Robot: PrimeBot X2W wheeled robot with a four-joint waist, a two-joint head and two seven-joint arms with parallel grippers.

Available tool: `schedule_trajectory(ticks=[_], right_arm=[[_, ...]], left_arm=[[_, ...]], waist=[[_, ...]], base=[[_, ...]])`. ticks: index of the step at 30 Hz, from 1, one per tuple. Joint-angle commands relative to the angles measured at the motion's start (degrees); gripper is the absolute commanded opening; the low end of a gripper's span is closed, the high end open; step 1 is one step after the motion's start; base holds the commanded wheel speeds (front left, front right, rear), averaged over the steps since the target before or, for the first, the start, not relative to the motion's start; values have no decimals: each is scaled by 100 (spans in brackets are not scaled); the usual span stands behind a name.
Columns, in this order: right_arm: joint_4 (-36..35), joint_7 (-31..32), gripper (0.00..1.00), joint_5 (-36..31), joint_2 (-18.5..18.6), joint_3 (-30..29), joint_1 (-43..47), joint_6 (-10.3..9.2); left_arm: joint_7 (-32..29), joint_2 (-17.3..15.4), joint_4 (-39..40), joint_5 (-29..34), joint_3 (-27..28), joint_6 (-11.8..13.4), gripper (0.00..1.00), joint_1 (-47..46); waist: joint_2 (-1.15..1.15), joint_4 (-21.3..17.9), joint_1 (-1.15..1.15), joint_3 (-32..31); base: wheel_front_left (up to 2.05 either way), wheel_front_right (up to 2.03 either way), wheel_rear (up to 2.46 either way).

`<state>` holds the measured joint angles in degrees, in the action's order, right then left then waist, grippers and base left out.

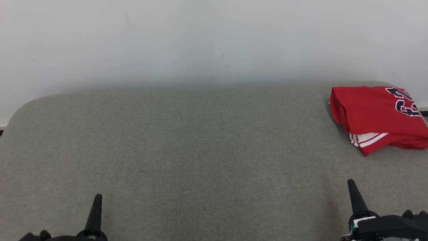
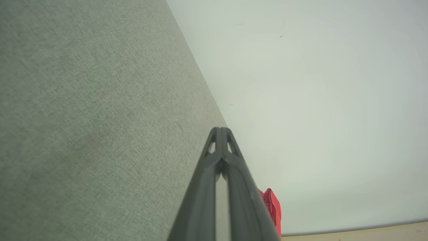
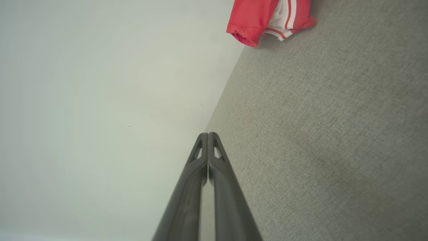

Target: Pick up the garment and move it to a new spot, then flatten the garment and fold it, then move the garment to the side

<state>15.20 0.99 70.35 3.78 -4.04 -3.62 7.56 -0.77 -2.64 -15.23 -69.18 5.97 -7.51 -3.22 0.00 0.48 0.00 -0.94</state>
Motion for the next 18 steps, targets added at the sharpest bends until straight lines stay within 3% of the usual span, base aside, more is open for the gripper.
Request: schedule_trajectory(ticks=[1,18], right_arm=[[-65,26,0,147,-10,-31,-97,-8],[-87,237,0,933,-44,-120,-166,-10]], left_arm=[[-39,-29,60,-165,18,0,0,-134],[-247,-32,91,-993,38,2,0,-211]], waist=[[0,-1,0,3],[0,-17,0,39]], base=[[0,0,0],[0,0,0]])
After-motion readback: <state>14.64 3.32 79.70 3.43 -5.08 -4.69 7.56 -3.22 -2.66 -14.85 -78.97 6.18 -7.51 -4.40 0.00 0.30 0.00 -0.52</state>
